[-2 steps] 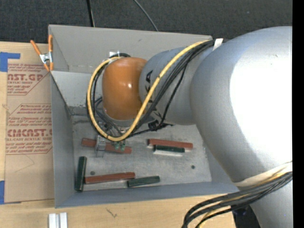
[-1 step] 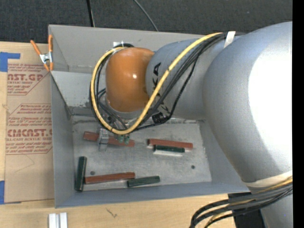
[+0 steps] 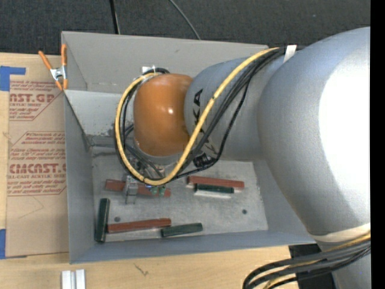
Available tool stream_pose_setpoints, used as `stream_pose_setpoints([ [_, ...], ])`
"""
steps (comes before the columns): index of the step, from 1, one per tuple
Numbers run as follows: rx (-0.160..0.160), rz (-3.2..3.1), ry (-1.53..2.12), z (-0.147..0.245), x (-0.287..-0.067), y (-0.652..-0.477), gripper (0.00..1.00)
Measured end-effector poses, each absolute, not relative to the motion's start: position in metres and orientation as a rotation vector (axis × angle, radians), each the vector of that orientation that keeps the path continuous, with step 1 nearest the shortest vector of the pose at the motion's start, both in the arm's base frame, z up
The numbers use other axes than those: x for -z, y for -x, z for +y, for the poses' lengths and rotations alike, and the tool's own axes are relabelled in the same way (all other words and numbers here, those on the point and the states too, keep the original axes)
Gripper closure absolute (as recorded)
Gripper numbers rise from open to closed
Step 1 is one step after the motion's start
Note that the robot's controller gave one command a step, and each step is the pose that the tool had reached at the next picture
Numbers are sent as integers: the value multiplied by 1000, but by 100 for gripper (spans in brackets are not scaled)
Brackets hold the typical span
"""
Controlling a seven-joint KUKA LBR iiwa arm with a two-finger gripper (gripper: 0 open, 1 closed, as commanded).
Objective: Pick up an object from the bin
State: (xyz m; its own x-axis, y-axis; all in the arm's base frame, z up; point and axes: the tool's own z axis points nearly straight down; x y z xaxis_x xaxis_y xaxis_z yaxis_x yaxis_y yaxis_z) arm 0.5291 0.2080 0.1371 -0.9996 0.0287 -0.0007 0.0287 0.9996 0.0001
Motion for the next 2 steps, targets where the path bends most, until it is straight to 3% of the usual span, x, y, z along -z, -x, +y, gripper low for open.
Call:
stream_pose_setpoints([
  [1, 2, 3145, -49, 203, -193, -534, 100],
  [2, -1, 3141, -77, 205, -253, -526, 100],
])
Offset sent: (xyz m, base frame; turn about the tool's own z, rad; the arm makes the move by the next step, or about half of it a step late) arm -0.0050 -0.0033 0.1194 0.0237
